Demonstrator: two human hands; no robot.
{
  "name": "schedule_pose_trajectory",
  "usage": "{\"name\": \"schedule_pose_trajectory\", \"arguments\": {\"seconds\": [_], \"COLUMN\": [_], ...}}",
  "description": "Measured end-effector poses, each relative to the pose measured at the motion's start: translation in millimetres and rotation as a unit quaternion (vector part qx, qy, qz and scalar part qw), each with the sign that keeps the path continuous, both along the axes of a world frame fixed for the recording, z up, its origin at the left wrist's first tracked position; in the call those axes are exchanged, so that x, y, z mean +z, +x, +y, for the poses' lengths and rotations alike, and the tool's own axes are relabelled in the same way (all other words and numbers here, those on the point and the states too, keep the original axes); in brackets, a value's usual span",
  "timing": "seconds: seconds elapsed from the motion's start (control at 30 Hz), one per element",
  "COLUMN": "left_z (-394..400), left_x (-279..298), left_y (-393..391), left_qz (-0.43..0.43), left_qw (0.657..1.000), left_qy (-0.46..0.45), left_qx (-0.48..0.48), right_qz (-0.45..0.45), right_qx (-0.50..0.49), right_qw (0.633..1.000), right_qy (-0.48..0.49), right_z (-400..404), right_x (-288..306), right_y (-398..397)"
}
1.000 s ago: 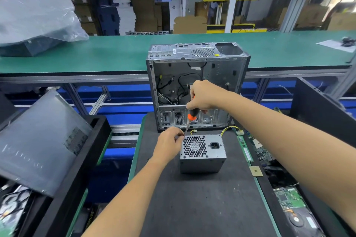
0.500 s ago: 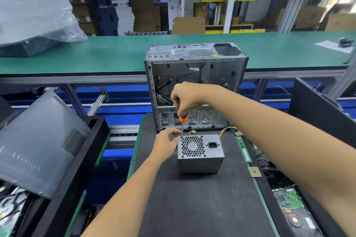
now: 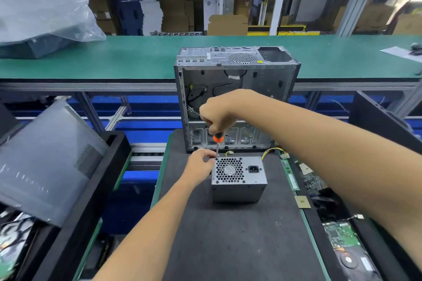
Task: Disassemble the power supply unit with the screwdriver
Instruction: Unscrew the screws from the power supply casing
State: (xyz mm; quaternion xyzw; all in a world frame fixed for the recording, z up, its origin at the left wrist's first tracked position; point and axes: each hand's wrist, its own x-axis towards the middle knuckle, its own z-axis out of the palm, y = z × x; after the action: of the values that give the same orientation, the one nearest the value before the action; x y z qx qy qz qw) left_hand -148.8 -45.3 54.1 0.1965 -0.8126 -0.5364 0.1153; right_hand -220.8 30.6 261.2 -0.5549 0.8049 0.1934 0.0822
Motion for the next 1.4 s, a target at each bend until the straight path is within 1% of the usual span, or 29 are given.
{"name": "schedule_pose_trajectory", "arguments": {"seconds": [0.07,0.2,0.3,0.37,0.4,0.43,0.5,0.53,0.57,0.63,0.77,0.87,0.97,1.03,1.07,1.1,1.13,1.17,1.2,1.27,1.4], "left_z": [0.5,0.9,2.0,2.8,3.1,3.1,3.5,3.6,3.5,3.3,4.4,5.8,6.8,7.0,7.1,7.2,7.2,7.3,7.4,7.5,8.4], "left_x": [-0.7,-1.5,-1.3,-1.4,-2.0,-2.6,-4.0,-4.8,-5.8,-7.0,-4.7,-1.2,0.5,1.6,1.8,1.6,1.5,1.5,1.7,2.3,3.8], "left_y": [0.3,1.9,3.6,3.7,3.3,2.9,2.2,1.7,1.4,1.9,1.6,0.0,-1.3,-2.5,-3.3,-3.8,-4.3,-4.9,-5.3,-5.4,-4.6], "left_qz": [0.003,0.008,0.012,0.013,0.014,0.016,0.017,0.018,0.021,0.024,0.018,0.012,-0.002,-0.011,-0.015,-0.019,-0.022,-0.026,-0.029,-0.031,-0.032], "left_qw": [1.0,1.0,1.0,1.0,1.0,1.0,0.999,0.999,0.999,0.998,0.996,0.994,0.991,0.988,0.987,0.986,0.986,0.985,0.985,0.985,0.985], "left_qy": [-0.002,-0.01,-0.007,-0.009,-0.013,-0.016,-0.027,-0.036,-0.045,-0.057,-0.081,-0.108,-0.136,-0.154,-0.161,-0.165,-0.167,-0.168,-0.169,-0.169,-0.17], "left_qx": [0.003,-0.005,-0.004,-0.003,-0.002,0.0,0.003,0.003,0.004,0.007,0.009,0.009,0.009,0.007,0.006,0.005,0.003,0.002,0.002,0.003,0.003], "right_qz": [-0.012,-0.096,-0.142,-0.158,-0.157,-0.131,-0.03,0.0,0.005,-0.019,-0.13,-0.189,-0.232,-0.206,-0.165,-0.102,-0.035,0.007,0.015,-0.027,-0.113], "right_qx": [0.028,0.039,0.002,-0.047,-0.067,-0.075,-0.072,-0.064,-0.05,-0.016,0.015,0.008,-0.026,-0.044,-0.055,-0.061,-0.062,-0.064,-0.071,-0.08,-0.027], "right_qw": [1.0,0.992,0.98,0.971,0.969,0.973,0.986,0.988,0.99,0.994,0.983,0.971,0.959,0.96,0.967,0.977,0.985,0.988,0.988,0.987,0.976], "right_qy": [-0.009,-0.068,-0.142,-0.175,-0.179,-0.172,-0.15,-0.141,-0.129,-0.109,-0.13,-0.143,-0.159,-0.183,-0.187,-0.179,-0.156,-0.137,-0.133,-0.14,-0.187], "right_z": [2.6,8.2,14.0,18.7,20.6,21.4,19.1,17.0,14.7,12.6,21.5,28.4,33.1,34.8,34.9,34.4,32.9,30.9,29.7,29.6,36.4], "right_x": [1.5,11.2,5.9,-0.6,-2.9,-3.8,-5.3,-6.0,-6.7,-6.2,-0.3,1.2,0.2,-1.9,-3.4,-5.0,-6.6,-7.8,-8.9,-8.3,-1.9], "right_y": [-3.4,-14.0,-16.0,-15.6,-14.9,-13.7,-9.2,-6.2,-4.3,-4.2,-10.7,-14.0,-13.2,-10.6,-9.4,-8.6,-7.8,-8.1,-8.6,-9.1,-7.8]}}
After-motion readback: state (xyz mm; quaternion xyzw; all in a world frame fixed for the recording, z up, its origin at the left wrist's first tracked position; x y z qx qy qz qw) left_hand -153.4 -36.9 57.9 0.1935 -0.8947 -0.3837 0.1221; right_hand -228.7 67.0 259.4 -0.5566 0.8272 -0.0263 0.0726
